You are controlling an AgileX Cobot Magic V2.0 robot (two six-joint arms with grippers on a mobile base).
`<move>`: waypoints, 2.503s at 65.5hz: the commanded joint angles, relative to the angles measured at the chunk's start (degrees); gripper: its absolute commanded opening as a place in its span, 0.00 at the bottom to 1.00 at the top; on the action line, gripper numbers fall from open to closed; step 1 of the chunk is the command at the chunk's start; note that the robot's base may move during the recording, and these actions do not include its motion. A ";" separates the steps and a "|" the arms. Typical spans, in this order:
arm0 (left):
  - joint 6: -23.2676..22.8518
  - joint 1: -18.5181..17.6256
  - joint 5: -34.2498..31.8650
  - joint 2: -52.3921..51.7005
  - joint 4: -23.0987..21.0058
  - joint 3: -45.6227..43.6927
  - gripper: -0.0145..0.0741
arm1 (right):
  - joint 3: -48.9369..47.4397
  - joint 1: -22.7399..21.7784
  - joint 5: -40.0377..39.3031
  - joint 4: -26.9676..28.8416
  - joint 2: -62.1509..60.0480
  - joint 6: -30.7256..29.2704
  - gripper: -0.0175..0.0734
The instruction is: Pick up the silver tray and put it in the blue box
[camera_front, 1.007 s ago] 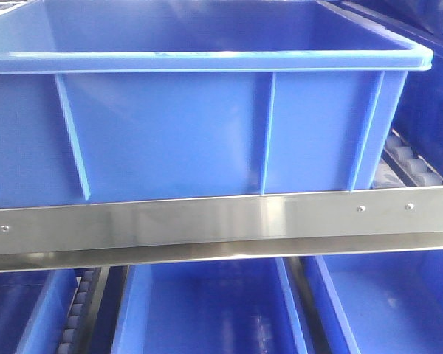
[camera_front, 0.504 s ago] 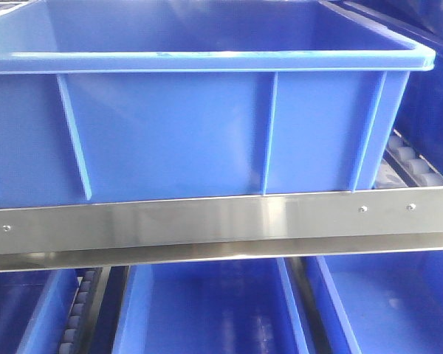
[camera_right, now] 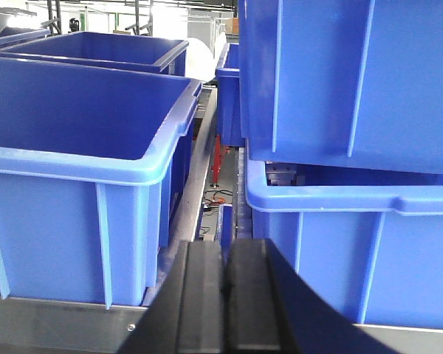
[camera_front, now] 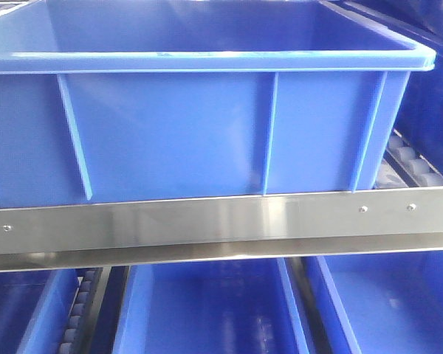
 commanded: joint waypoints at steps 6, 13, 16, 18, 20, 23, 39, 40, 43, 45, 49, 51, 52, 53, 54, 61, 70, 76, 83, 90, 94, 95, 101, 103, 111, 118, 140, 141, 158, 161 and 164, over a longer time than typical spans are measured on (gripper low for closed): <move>0.02 1.03 -3.55 0.13 -0.28 -1.32 0.16 | -1.04 -0.33 -5.55 -0.51 -1.23 -0.51 0.25; 10.99 4.98 0.61 0.13 -2.46 -0.76 0.16 | -1.04 -0.33 -5.55 -0.51 -1.23 -0.51 0.25; 14.35 7.44 3.18 0.13 -5.36 -0.40 0.16 | -1.04 -0.33 -5.55 -0.51 -1.23 -0.51 0.25; 14.67 9.42 4.37 0.13 -5.77 0.00 0.16 | -1.04 -0.33 -5.55 -0.51 -1.23 -0.51 0.25; 14.67 11.52 4.54 0.13 -5.77 0.58 0.16 | -1.04 -0.33 -5.55 -0.51 -1.23 -0.51 0.25; 14.67 14.57 4.54 -0.12 -5.77 1.61 0.16 | -1.04 -0.33 -5.55 -0.51 -1.23 -0.51 0.25; 14.67 26.45 4.56 -8.13 -5.77 8.85 0.16 | -1.04 -0.33 -5.55 -0.51 -1.23 -0.51 0.25; 14.67 26.77 4.65 -8.70 -5.77 9.20 0.16 | -1.04 -0.33 -5.55 -0.51 -1.23 -0.51 0.25; 14.67 27.81 4.76 -10.73 -5.77 10.52 0.16 | -1.04 -0.33 -5.55 -0.51 -1.23 -0.51 0.25; 14.67 28.36 3.87 -10.60 -5.77 11.55 0.16 | -1.04 -0.33 -5.55 -0.51 -1.23 -0.51 0.25; 14.67 28.89 2.55 -10.15 -5.77 13.58 0.16 | -1.04 -0.33 -5.55 -0.51 -1.17 -0.51 0.25; 14.67 28.89 2.00 -10.37 -5.59 14.86 0.16 | -1.04 -0.33 -5.55 -0.51 -1.17 -0.51 0.25; 14.67 28.89 1.64 -10.50 -5.63 15.40 0.16 | -1.04 -0.33 -5.55 -0.51 -1.17 -0.51 0.25; 14.67 28.89 0.93 -10.48 -5.63 15.96 0.16 | -1.04 -0.33 -5.55 -0.51 -1.17 -0.51 0.25; 14.67 28.89 0.32 -10.48 -5.63 16.83 0.16 | -1.04 -0.33 -5.55 -0.51 -1.17 -0.51 0.25; 14.67 28.79 -1.31 -10.48 -5.13 18.94 0.16 | -1.04 -0.33 -5.55 -0.51 -1.17 -0.51 0.25; 14.67 28.67 -2.18 -10.48 -5.04 19.06 0.16 | -1.04 -0.33 -5.55 -0.51 -1.17 -0.51 0.25; 14.67 27.68 -3.78 -10.48 -5.04 19.06 0.16 | -1.04 -0.33 -5.55 -0.51 -1.17 -0.51 0.25; 14.67 26.44 -4.74 -10.48 -5.16 19.06 0.16 | -1.04 -0.33 -5.55 -0.51 -1.17 -0.51 0.25; 14.67 25.55 -4.74 -10.48 -5.25 19.06 0.16 | -1.04 -0.33 -5.55 -0.51 -1.17 -0.51 0.25; 14.67 25.34 -4.64 -10.48 -5.49 19.06 0.16 | -1.04 -0.33 -5.55 -0.51 -1.17 -0.51 0.25; 14.67 25.34 -4.64 -10.48 -5.49 19.06 0.16 | -1.04 -0.33 -5.55 -0.51 -1.17 -0.51 0.25; 14.67 25.34 -4.64 -10.48 -5.50 19.06 0.16 | -1.04 -0.33 -5.55 -0.51 -1.17 -0.51 0.25; 14.67 25.34 -4.64 -10.48 -5.50 19.06 0.16 | -1.04 -0.33 -5.55 -0.51 -1.17 -0.51 0.25; 14.67 25.34 -4.75 -10.48 -5.50 19.06 0.16 | -1.04 -0.33 -5.55 -0.51 -1.17 -0.51 0.25; 14.67 25.34 -4.75 -10.48 -5.50 19.06 0.16 | -1.04 -0.33 -5.55 -0.51 -1.17 -0.51 0.25; 14.67 25.34 -4.75 -10.48 -5.50 19.06 0.16 | -1.04 -0.33 -5.55 -0.51 -1.17 -0.51 0.25; 14.67 25.34 -4.75 -10.48 -5.50 19.06 0.16 | -1.04 -0.33 -5.55 -0.51 -1.17 -0.51 0.25; 14.67 25.34 -4.75 -10.48 -5.50 19.06 0.16 | -1.04 -0.33 -5.55 -0.51 -1.17 -0.51 0.25; 14.67 25.34 -4.75 -10.48 -5.50 19.06 0.16 | -1.04 -0.33 -5.55 -0.51 -1.17 -0.51 0.25; 14.67 25.34 -4.75 -10.48 -5.50 19.06 0.16 | -1.04 -0.33 -5.55 -0.51 -1.17 -0.51 0.25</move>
